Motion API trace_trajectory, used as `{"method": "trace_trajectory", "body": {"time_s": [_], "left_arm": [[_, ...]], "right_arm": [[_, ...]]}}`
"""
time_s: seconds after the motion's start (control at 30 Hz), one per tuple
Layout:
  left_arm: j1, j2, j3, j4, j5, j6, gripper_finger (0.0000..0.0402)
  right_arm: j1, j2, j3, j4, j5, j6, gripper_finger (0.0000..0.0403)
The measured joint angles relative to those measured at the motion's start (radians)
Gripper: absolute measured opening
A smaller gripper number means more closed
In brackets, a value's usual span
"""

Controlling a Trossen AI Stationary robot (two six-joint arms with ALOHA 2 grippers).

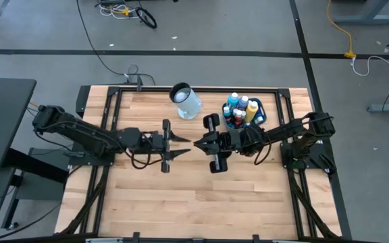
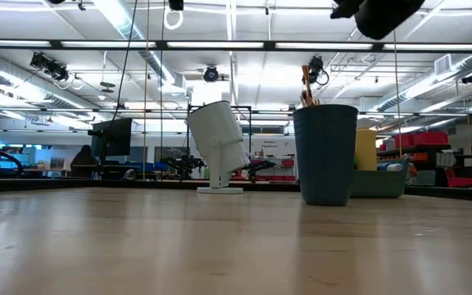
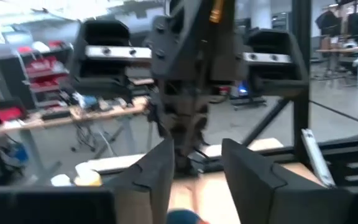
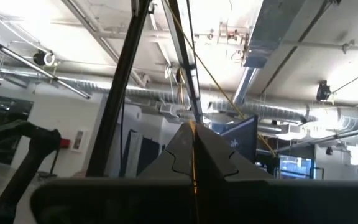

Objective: Pick & Place Paint Supplies
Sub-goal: Put the gold paintbrush into the blue cup

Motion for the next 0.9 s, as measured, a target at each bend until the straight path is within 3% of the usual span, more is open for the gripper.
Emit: {"method": "trace_trajectory", "body": {"time_s": [0.23, 0.47, 0.6, 0.73, 0.9], "left_arm": [[0.019, 0.000, 0.051, 0.000, 0.017, 0.035, 0.0182], [0.022, 0.000, 0.071, 0.001, 0.032, 0.057, 0.0190], [0.029, 0.001, 0.071, 0.030, 0.055, 0.065, 0.0189], [0.048, 0.000, 0.071, 0.023, 0.171, 0.050, 0.0189], [0.057, 0.018, 0.070, 0.032, 0.192, 0.065, 0.0189]], "right_arm": [[0.000, 0.000, 0.108, -0.130, 0.000, -0.006, 0.0005], [0.000, 0.000, 0.203, -0.249, 0.001, -0.067, 0.0005], [0.000, 0.000, 0.224, -0.261, -0.042, -0.089, 0.0004], [-0.001, 0.000, 0.227, -0.262, -0.163, -0.087, 0.0003], [0.013, -0.001, 0.227, -0.177, -0.167, -0.138, 0.0003]]}}
